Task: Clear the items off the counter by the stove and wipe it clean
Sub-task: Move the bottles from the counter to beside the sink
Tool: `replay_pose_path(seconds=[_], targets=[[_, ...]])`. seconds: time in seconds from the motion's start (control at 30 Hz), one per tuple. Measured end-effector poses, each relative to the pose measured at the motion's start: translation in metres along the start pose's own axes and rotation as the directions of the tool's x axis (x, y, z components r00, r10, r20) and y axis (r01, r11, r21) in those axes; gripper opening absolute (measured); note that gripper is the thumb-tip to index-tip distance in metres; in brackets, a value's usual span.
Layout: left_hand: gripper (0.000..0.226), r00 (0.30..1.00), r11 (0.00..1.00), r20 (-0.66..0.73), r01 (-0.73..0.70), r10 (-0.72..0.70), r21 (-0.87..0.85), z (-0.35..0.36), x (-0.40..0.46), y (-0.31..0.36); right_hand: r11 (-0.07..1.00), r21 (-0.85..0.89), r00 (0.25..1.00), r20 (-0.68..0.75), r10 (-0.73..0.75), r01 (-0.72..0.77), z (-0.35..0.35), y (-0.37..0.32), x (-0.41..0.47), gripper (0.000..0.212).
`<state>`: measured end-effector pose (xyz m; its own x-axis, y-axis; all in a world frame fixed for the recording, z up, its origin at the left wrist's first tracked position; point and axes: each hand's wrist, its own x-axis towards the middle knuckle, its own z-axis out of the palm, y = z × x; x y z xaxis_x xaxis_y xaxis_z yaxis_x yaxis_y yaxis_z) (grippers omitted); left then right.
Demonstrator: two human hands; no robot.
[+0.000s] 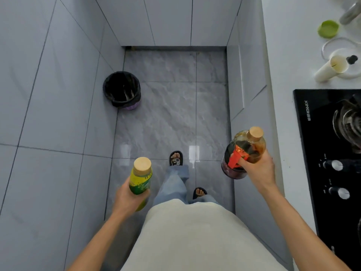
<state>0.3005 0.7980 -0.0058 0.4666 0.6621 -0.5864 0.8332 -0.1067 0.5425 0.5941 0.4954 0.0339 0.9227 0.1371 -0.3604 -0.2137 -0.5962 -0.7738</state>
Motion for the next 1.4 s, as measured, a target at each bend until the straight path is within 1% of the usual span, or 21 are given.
replay_pose_path(seconds=[0.07, 0.2, 0.3, 0.37, 0.47, 0.57, 0.77, 0.87, 0.93, 1.03, 1.13, 1.23, 1.4], targets=[[0.042, 1.0, 1.0, 0.007, -0.009, 0.009, -0.002, -0.01, 0.026, 0.014, 1.0, -0.017, 1.0, -0.013, 0.004, -0.004, 0.012, -0.016, 0.02, 0.065], [0.034, 0.999, 0.999, 0.021, -0.025, 0.025, -0.02, -0.03, 0.083, 0.058, 0.999, -0.031, 0.999, -0.038, 0.034, -0.036, 0.027, -0.041, 0.05, 0.069], [0.036, 0.995, 0.996, 0.045, -0.086, 0.087, -0.024, -0.039, 0.125, 0.107, 0.997, -0.02, 0.993, -0.097, 0.073, -0.075, 0.034, -0.054, 0.067, 0.065], [0.039, 0.987, 0.991, 0.089, -0.129, 0.13, -0.02, -0.042, 0.153, 0.143, 0.994, -0.021, 0.987, -0.116, 0.108, -0.111, 0.034, -0.059, 0.076, 0.062], [0.035, 0.974, 0.982, 0.125, -0.19, 0.191, -0.023, -0.041, 0.189, 0.195, 0.985, -0.021, 0.976, -0.137, 0.167, -0.172, 0.032, -0.061, 0.089, 0.057], [0.031, 0.961, 0.97, 0.133, -0.238, 0.242, -0.043, -0.038, 0.222, 0.245, 0.974, -0.014, 0.961, -0.167, 0.22, -0.225, 0.029, -0.061, 0.108, 0.056], [0.036, 0.948, 0.958, 0.138, -0.284, 0.286, -0.029, -0.026, 0.286, 0.321, 0.955, -0.009, 0.94, -0.179, 0.289, -0.296, 0.023, -0.072, 0.174, 0.059], [0.036, 0.949, 0.96, 0.149, -0.281, 0.277, 0.006, -0.021, 0.317, 0.349, 0.956, -0.008, 0.943, -0.168, 0.288, -0.294, 0.019, -0.091, 0.22, 0.058], [0.035, 0.953, 0.964, 0.156, -0.265, 0.26, 0.015, -0.022, 0.333, 0.362, 0.961, 0.003, 0.95, -0.151, 0.274, -0.277, 0.018, -0.108, 0.251, 0.063], [0.038, 0.965, 0.973, 0.148, -0.225, 0.216, 0.053, -0.024, 0.355, 0.376, 0.971, 0.01, 0.962, -0.138, 0.237, -0.238, 0.017, -0.138, 0.304, 0.064], [0.034, 0.978, 0.981, 0.134, -0.173, 0.161, 0.086, -0.028, 0.377, 0.385, 0.984, 0.02, 0.973, -0.142, 0.18, -0.179, 0.018, -0.173, 0.353, 0.064], [0.039, 0.984, 0.986, 0.135, -0.132, 0.117, 0.102, -0.034, 0.404, 0.394, 0.987, 0.06, 0.978, -0.139, 0.157, -0.15, 0.023, -0.207, 0.401, 0.065], [0.046, 0.982, 0.985, 0.148, -0.134, 0.118, 0.106, -0.049, 0.458, 0.424, 0.986, 0.09, 0.979, -0.134, 0.153, -0.142, 0.039, -0.255, 0.472, 0.068]])
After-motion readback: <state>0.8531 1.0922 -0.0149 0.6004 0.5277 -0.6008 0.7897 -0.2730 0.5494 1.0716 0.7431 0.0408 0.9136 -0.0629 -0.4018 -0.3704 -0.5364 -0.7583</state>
